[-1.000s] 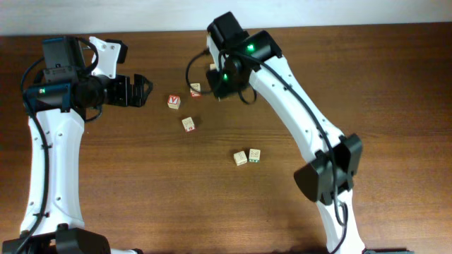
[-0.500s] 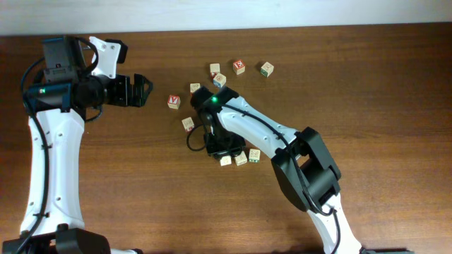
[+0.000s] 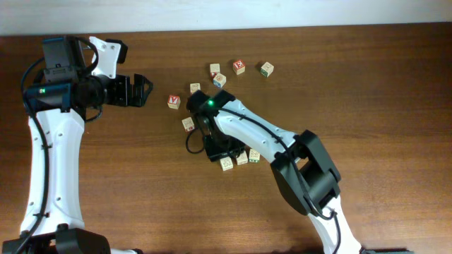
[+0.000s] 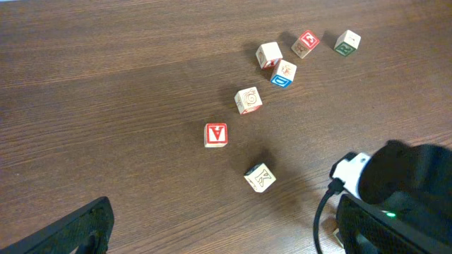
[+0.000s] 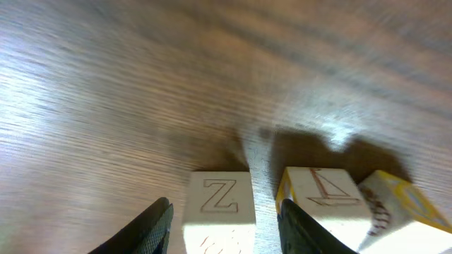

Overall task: Rotate 3 blocks
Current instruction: 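Grasp a third block with the right gripper and place it beside the others, then open the right gripper and raise it away from the block row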

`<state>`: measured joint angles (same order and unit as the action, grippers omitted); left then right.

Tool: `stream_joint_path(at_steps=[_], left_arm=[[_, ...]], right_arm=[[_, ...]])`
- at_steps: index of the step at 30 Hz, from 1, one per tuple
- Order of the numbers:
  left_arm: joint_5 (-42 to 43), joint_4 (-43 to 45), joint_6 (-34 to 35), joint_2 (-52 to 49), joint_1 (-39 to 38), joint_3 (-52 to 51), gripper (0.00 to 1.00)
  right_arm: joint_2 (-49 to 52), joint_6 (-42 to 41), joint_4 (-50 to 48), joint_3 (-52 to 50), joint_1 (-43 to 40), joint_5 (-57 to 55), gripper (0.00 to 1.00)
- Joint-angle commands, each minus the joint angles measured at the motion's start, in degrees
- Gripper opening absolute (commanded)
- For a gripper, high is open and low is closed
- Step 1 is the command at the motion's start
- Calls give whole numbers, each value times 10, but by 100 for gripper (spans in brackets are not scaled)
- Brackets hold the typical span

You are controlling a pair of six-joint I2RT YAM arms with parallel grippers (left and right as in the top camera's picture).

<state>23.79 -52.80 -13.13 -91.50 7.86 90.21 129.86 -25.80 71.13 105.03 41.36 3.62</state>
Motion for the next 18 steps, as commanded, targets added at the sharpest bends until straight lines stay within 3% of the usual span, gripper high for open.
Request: stream_joint_path(at_steps=[1, 6, 7, 18], left_arm=[[4, 0, -7, -1, 1, 10, 99], [4, 0, -7, -1, 1, 10, 99], [4, 0, -7, -1, 1, 10, 99], [4, 0, -7, -1, 1, 10, 99]], right_arm=[[-44, 5, 0, 29, 6, -8, 49], [-38, 5, -15, 13, 57, 3, 30], [-37, 5, -27, 0, 74, -5, 23], [-37, -45, -85, -73, 93, -129, 22]])
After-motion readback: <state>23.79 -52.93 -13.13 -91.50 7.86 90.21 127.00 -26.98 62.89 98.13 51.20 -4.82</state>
